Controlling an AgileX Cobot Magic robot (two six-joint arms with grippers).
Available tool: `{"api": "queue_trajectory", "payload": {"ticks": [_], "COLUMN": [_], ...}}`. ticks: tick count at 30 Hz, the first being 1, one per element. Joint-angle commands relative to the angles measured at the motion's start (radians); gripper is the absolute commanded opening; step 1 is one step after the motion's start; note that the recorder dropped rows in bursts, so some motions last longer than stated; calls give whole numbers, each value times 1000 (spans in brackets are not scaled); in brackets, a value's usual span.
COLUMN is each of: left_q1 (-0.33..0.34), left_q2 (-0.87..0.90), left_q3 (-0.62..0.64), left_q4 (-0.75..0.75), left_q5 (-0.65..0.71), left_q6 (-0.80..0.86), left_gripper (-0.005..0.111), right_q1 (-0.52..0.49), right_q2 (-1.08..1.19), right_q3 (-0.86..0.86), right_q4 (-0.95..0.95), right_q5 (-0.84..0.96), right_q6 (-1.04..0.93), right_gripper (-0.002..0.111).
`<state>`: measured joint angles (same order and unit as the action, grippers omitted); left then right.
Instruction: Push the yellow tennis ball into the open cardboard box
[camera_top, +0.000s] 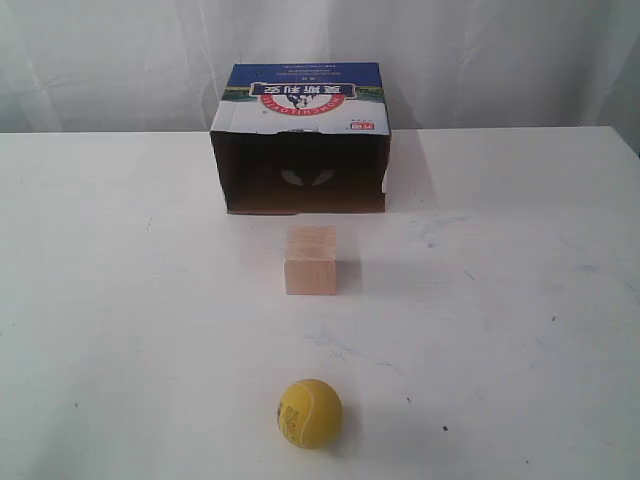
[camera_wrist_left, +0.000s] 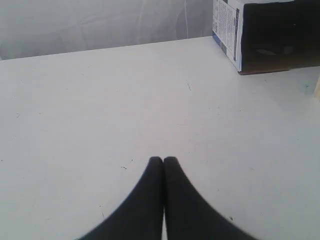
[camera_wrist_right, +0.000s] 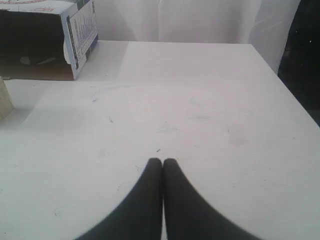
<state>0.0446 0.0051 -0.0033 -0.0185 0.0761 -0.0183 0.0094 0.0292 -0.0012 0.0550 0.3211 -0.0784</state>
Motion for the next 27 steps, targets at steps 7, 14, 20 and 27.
{"api": "queue_trajectory", "payload": {"ticks": [7, 14, 20, 27], "left_q1": [-9, -9, -9, -29], "left_q2": [-5, -5, -5, -5], "left_q3": [3, 3, -12, -168], "left_q4": [-69, -183, -195, -218], "left_q5": [-25, -131, -133, 109], "left_q6": [-86, -260, -413, -355], "left_gripper": [0, 0, 0, 0], "right_q1": [2, 2, 2, 2], "right_q2": [-5, -5, -5, -5], "right_q3": [1, 1, 1, 1], "right_q4": [-3, -3, -3, -3], "right_q5": [-9, -9, -9, -9], "right_q6": [8, 8, 8, 8], "right_gripper": [0, 0, 0, 0]}}
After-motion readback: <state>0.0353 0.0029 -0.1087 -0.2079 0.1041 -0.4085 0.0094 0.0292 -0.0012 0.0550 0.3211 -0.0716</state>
